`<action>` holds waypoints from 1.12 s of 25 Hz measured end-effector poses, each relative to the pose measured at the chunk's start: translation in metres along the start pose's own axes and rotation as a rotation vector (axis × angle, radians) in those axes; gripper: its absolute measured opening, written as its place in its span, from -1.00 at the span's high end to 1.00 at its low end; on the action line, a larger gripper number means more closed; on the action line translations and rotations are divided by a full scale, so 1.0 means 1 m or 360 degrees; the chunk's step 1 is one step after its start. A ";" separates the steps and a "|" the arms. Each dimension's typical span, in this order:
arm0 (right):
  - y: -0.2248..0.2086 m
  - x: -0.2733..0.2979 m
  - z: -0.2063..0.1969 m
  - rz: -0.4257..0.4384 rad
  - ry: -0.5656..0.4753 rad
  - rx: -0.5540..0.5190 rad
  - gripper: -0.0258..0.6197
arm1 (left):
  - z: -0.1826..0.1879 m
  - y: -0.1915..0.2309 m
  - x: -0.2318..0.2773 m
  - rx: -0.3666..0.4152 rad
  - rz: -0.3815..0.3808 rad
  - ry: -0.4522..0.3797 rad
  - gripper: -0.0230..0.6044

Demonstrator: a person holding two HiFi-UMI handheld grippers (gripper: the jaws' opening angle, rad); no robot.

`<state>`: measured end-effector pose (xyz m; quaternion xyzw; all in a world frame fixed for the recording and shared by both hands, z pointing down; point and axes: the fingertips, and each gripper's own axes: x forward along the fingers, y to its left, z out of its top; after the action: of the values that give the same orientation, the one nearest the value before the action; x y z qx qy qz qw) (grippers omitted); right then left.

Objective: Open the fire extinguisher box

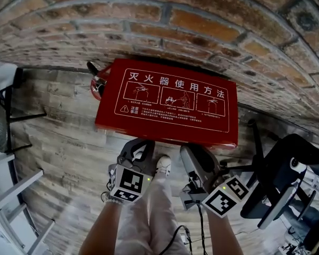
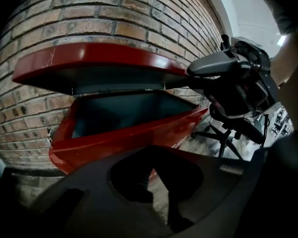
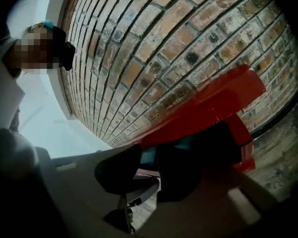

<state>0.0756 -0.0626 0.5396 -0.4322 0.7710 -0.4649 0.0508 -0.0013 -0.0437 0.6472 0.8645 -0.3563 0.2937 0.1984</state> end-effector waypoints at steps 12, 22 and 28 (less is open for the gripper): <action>0.026 0.001 0.053 -0.0002 -0.0141 0.0004 0.66 | 0.016 0.000 -0.004 -0.0006 -0.0003 0.0006 0.93; 0.040 0.009 0.088 -0.0062 -0.0158 0.0049 0.66 | 0.017 0.001 -0.005 -0.0017 -0.0001 0.0032 0.93; 0.047 0.015 0.110 -0.0087 -0.0205 0.0025 0.66 | 0.020 0.001 -0.005 -0.0021 -0.0002 0.0042 0.93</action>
<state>0.0904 -0.1385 0.4471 -0.4816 0.7505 -0.4433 0.0908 0.0021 -0.0530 0.6292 0.8595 -0.3549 0.3028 0.2089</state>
